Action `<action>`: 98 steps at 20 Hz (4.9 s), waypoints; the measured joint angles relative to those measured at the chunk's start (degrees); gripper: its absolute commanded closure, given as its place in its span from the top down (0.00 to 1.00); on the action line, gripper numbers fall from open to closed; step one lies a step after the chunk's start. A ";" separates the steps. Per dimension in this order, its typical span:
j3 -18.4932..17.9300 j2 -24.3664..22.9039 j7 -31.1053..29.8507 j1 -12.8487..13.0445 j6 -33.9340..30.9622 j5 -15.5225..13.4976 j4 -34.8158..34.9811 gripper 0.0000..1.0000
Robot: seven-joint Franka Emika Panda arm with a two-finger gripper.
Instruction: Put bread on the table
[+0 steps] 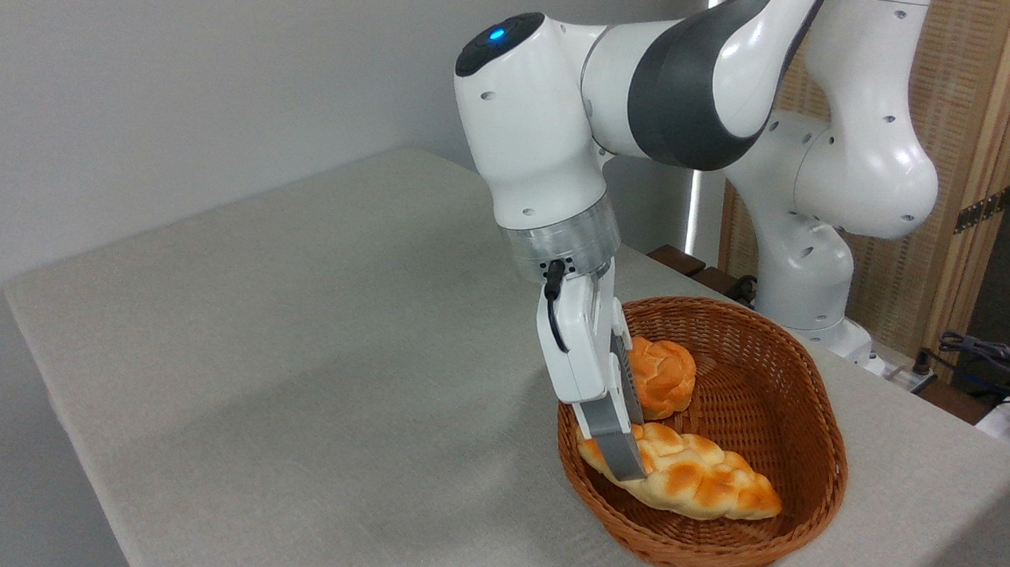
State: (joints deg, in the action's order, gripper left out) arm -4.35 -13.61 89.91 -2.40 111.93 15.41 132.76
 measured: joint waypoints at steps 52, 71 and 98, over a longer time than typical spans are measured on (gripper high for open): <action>9.81 25.11 -36.54 0.36 -3.00 -9.64 -37.52 1.00; 9.70 14.73 -47.91 -3.05 -15.33 -21.41 -39.91 1.00; 4.40 11.47 -47.13 0.86 -17.03 -21.74 -38.12 1.00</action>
State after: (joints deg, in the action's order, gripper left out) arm 0.05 -2.15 42.78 -1.54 94.90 -6.32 94.64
